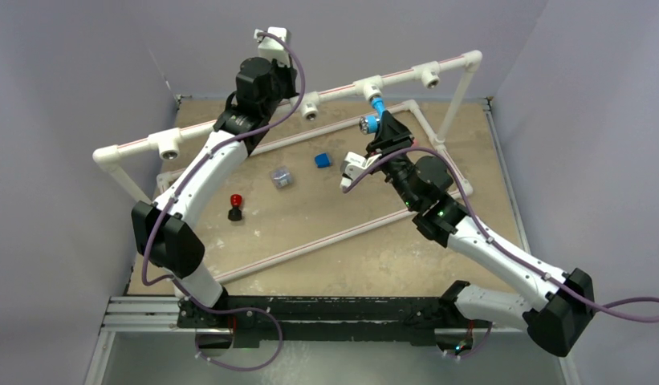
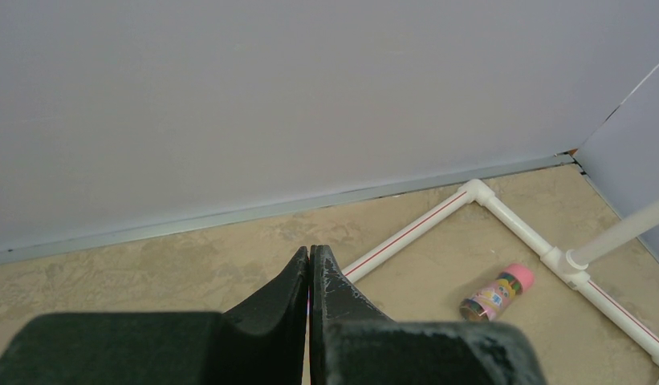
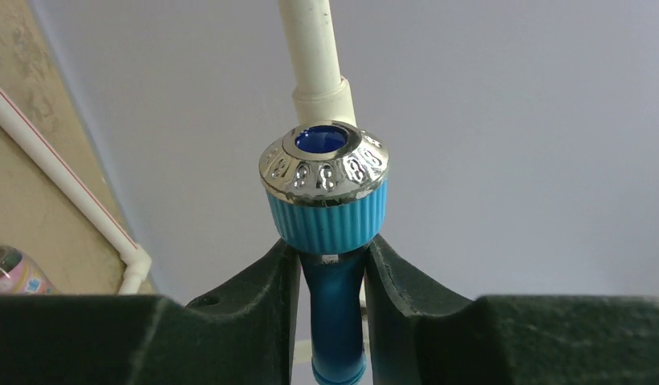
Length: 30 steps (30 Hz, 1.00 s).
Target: Install the water faucets
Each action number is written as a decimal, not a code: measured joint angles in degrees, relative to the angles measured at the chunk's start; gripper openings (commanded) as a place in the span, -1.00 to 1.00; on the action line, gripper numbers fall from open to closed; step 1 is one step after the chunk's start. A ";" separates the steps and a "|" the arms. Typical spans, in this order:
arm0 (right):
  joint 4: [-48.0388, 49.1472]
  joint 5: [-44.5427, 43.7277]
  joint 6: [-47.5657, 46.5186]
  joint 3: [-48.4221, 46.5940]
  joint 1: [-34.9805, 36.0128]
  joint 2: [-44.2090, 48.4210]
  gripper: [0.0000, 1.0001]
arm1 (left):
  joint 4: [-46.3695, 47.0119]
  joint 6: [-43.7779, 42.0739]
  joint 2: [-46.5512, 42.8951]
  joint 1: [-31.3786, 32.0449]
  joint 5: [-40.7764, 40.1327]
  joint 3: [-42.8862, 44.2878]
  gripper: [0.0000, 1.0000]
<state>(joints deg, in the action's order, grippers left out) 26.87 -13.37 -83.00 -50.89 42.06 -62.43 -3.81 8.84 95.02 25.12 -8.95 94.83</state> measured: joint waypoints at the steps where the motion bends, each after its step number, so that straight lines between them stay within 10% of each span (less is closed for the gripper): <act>1: 0.26 -0.22 0.35 0.00 0.00 -0.09 -0.56 | 0.02 0.00 0.02 0.00 0.00 0.02 -1.00; 4: 0.90 -0.57 1.62 0.00 0.15 -0.20 -1.00 | 0.04 0.00 0.15 -0.04 0.07 0.11 -1.00; 13: 7.17 -2.45 12.41 2.27 1.44 -0.22 -1.00 | -0.13 0.00 0.20 -0.07 0.50 0.11 -1.00; 30: 23.45 -12.61 78.23 6.23 1.46 -0.22 -1.00 | -0.35 0.04 0.20 0.00 1.31 0.15 -1.00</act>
<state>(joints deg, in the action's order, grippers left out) 50.33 -25.98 -4.78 -44.66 43.53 -62.65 -4.16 8.88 95.22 25.12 -7.64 94.98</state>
